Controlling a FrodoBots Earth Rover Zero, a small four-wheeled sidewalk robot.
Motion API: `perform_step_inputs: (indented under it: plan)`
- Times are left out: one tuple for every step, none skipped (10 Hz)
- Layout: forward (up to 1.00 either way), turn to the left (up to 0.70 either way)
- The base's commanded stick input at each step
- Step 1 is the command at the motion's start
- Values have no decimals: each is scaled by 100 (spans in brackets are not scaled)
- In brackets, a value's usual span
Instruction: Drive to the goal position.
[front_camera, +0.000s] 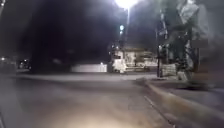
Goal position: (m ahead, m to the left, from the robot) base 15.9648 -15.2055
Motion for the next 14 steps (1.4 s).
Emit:
perform_step_inputs:
  plan:
    - [70,0]
    - [70,0]
    - [70,0]
    - [70,0]
    - [70,0]
    - [70,0]
    - [70,0]
    - [70,0]
    - [70,0]
    - [70,-23]
    - [70,-35]
    - [70,-35]
    - [70,-35]
    - [70,-20]
